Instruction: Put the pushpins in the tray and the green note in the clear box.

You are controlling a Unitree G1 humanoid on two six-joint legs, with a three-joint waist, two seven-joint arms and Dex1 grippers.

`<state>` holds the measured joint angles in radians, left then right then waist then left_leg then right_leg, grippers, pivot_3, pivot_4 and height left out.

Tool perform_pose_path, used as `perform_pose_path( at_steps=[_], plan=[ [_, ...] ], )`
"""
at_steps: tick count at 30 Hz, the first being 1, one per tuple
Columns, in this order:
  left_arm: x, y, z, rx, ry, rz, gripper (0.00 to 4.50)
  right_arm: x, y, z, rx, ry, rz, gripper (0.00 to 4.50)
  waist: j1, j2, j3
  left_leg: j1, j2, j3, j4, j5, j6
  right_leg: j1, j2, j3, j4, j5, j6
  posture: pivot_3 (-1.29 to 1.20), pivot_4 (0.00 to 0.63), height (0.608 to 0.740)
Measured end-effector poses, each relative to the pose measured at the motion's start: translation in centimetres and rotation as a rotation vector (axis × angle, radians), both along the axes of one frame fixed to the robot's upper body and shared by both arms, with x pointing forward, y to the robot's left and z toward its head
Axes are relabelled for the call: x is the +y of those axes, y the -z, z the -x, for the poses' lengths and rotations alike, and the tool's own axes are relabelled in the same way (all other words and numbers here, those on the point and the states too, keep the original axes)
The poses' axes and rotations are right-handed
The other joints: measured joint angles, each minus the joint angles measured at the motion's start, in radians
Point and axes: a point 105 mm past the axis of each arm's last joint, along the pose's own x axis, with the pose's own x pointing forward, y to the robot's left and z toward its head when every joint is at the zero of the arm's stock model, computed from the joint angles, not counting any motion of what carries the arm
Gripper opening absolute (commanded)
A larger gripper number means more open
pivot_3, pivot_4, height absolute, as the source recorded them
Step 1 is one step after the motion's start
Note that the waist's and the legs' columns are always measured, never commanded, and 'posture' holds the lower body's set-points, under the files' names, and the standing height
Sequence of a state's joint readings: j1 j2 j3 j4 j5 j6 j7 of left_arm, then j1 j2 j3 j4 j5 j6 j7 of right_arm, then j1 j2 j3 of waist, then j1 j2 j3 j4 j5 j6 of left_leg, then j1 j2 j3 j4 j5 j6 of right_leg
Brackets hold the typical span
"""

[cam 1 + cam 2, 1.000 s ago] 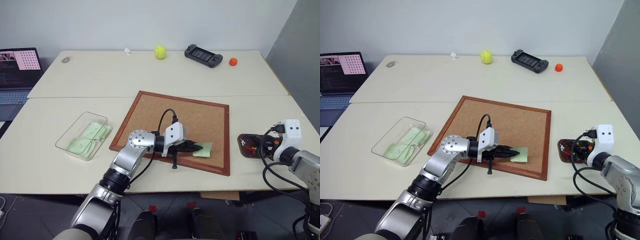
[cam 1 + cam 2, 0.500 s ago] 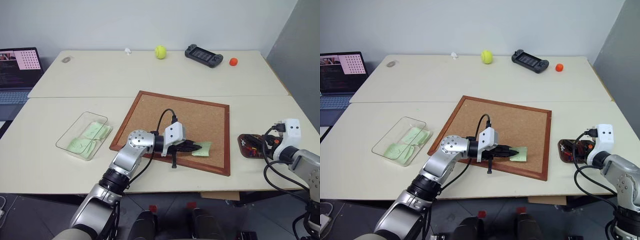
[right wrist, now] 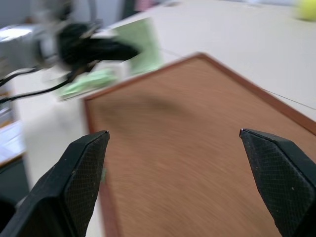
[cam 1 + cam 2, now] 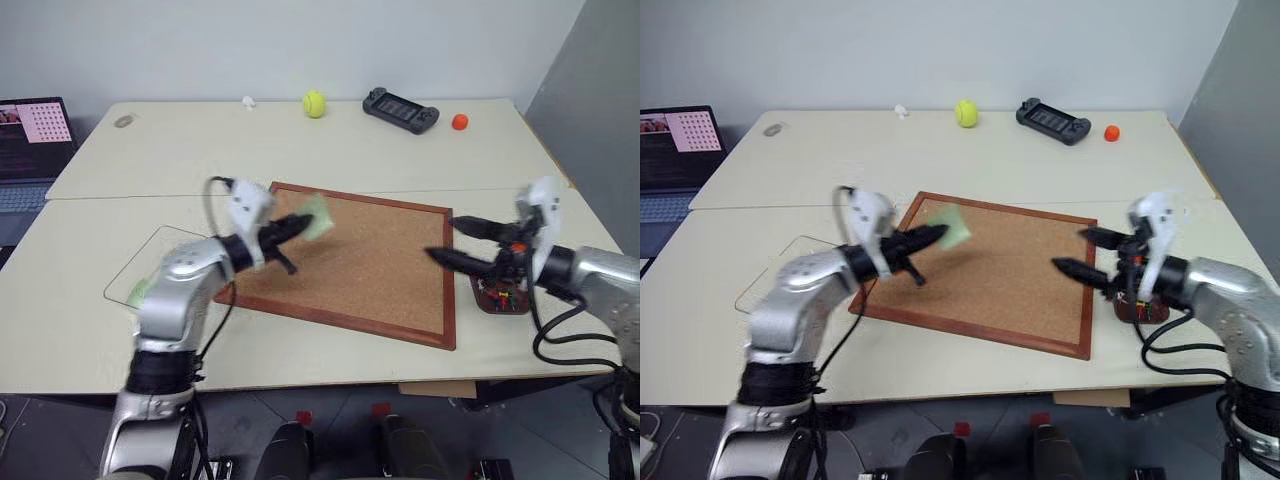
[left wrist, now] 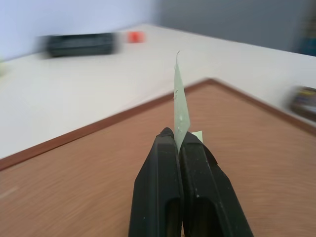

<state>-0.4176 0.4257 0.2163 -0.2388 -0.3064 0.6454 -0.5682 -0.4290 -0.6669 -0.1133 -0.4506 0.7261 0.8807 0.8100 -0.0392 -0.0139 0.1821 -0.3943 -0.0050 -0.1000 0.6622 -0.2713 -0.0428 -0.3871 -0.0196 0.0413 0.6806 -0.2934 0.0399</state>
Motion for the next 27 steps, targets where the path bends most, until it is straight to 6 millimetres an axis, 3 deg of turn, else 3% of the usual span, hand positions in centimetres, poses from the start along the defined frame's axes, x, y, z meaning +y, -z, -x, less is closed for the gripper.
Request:
perform_pose_path(
  at_steps=[3, 4, 8, 10, 14, 21, 27],
  plan=[
    [4.2, -0.3, 1.0, -0.004, -0.259, 0.011, 0.0, 2.8, 0.1, 0.6, -0.028, -0.121, -0.019, 4.49, 0.011, -0.001, 0.001, 0.0, -0.001, 0.0, 0.0, 0.0, 0.0, 0.0, -0.001, 0.0, 0.0, 0.0, 0.0, 0.0, 0.15, 0.74],
    [6.1, -0.4, 2.1, -0.014, -0.376, 0.01, 0.0, 3.8, 0.1, 0.6, -0.033, -0.162, -0.031, 4.49, 0.011, -0.002, 0.001, -0.001, -0.001, 0.0, 0.0, 0.0, 0.0, 0.0, -0.001, 0.0, 0.0, 0.0, 0.0, 0.0, 0.15, 0.74],
    [10.0, 1.4, 5.3, 0.031, -0.627, 0.028, 0.0, 5.3, -0.1, 0.4, -0.042, -0.223, -0.073, 4.49, 0.02, -0.002, 0.001, -0.001, -0.002, -0.001, 0.0, 0.0, -0.001, 0.0, -0.003, -0.001, -0.001, 0.0, 0.0, 0.0, 0.15, 0.74],
    [10.8, 2.4, 6.2, 0.064, -0.688, 0.041, 0.0, 5.6, 0.0, 0.2, -0.04, -0.234, -0.083, 4.49, 0.026, -0.003, 0.001, -0.001, -0.002, -0.002, 0.0, 0.0, -0.001, 0.0, -0.003, -0.001, -0.001, 0.0, 0.0, 0.0, 0.15, 0.74],
    [12.4, 2.8, 7.1, 0.076, -0.798, 0.096, 0.69, 6.4, 0.3, 0.1, -0.039, -0.261, -0.106, 4.5, 0.03, -0.003, 0.001, -0.001, -0.001, -0.002, 0.0, 0.0, -0.001, 0.0, -0.002, -0.002, 0.0, 0.0, 0.0, 0.0, 0.15, 0.74],
    [13.2, 3.3, 6.3, 0.091, -0.813, 0.147, 2.06, 7.2, 0.7, 0.0, -0.037, -0.268, -0.119, 4.5, 0.03, -0.003, 0.001, 0.0, -0.001, -0.001, 0.0, 0.0, -0.001, 0.0, -0.001, -0.001, 0.0, 0.0, 0.0, 0.0, 0.15, 0.74],
    [13.3, 2.6, 6.1, 0.071, -0.783, 0.119, 3.3, 7.0, 0.9, -0.3, -0.037, -0.236, -0.116, 4.5, 0.03, -0.003, 0.001, 0.0, -0.001, -0.001, 0.0, 0.0, -0.001, 0.0, -0.001, -0.001, 0.0, 0.0, 0.0, 0.0, 0.15, 0.74]
  ],
)
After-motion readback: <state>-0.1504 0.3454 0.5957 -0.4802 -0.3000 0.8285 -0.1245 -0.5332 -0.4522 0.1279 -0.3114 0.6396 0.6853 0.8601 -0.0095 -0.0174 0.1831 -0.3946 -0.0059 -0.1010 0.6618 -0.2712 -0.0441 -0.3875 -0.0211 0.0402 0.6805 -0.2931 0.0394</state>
